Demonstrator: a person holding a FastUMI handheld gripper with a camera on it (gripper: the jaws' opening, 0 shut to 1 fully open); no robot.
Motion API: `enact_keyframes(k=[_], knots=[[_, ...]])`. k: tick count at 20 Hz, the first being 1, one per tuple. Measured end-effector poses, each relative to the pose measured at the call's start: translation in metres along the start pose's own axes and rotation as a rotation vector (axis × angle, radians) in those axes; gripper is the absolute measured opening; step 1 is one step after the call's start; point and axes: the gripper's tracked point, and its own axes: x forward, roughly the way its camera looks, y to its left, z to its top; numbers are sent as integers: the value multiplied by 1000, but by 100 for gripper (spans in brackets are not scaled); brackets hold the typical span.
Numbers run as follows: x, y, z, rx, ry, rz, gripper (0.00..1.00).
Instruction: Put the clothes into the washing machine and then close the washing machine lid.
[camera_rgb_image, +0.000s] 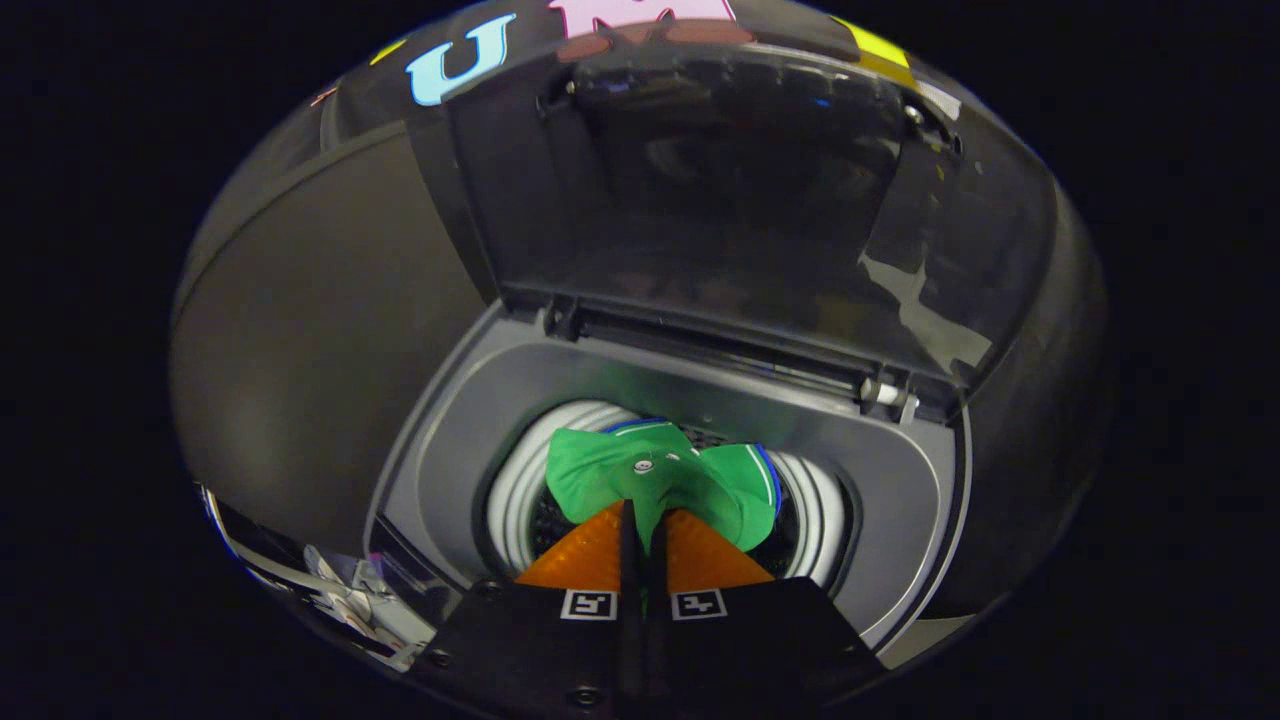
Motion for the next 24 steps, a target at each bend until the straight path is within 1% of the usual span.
enact_keyframes(k=[2, 5, 9, 11, 14, 16, 18, 20, 22, 24], knots=[[8, -6, -13, 17, 29, -25, 5], [10, -6, -23, 9, 59, -47, 5], [17, -5, -26, 8, 68, -56, 5], [17, -7, -26, 43, 66, -71, 5], [19, -19, -27, 84, 72, -119, 5], [22, -32, -31, 106, 75, -179, 5], [20, -36, -27, 153, 55, -195, 10], [14, -34, -21, 169, 34, -191, 12], [16, -32, -11, 150, 6, -188, 55], [14, -35, -1, 116, -26, -213, 98]])
